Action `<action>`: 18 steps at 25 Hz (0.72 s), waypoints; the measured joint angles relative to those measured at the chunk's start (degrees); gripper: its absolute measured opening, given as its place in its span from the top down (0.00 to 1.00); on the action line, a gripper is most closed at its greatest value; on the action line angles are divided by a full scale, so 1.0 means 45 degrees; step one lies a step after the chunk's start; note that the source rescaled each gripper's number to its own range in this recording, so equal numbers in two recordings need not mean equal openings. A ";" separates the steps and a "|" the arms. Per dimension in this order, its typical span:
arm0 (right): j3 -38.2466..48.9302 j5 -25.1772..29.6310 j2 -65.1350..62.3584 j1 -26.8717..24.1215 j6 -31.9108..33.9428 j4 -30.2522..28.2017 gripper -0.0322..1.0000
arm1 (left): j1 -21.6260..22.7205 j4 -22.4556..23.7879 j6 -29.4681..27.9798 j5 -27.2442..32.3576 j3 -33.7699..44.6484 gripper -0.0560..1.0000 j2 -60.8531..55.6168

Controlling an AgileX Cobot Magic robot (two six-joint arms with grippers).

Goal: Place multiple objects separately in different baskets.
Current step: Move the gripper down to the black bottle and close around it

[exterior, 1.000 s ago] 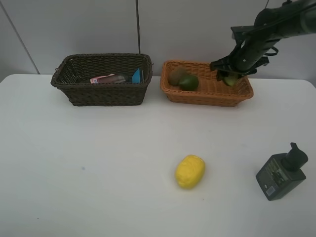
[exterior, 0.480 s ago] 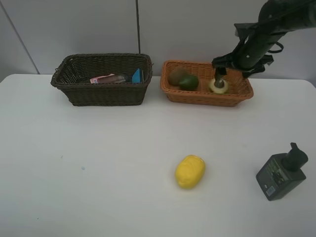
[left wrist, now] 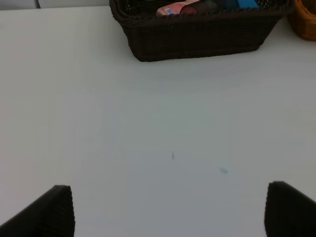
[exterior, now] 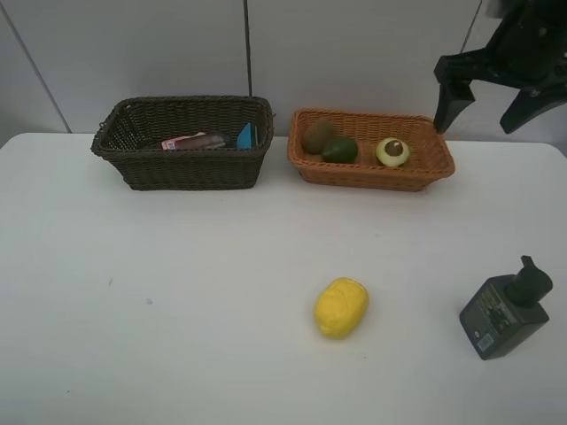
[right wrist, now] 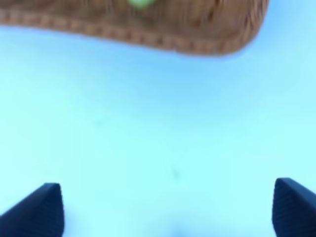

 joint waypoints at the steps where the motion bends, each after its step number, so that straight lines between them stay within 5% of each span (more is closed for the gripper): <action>1: 0.0455 0.0070 -0.0475 0.0000 0.0092 0.0112 0.00 | 0.0000 0.0000 0.0000 0.0000 0.0000 0.00 0.0000; 10: 0.5463 0.0153 -0.5415 0.0000 0.0243 0.1953 0.00 | 0.0000 0.0000 0.0000 0.0000 0.0000 0.00 0.0000; 18: 0.8828 0.0237 -0.8057 0.0000 0.0589 0.2034 0.00 | 0.0000 0.0000 0.0000 0.0000 0.0000 0.00 0.0000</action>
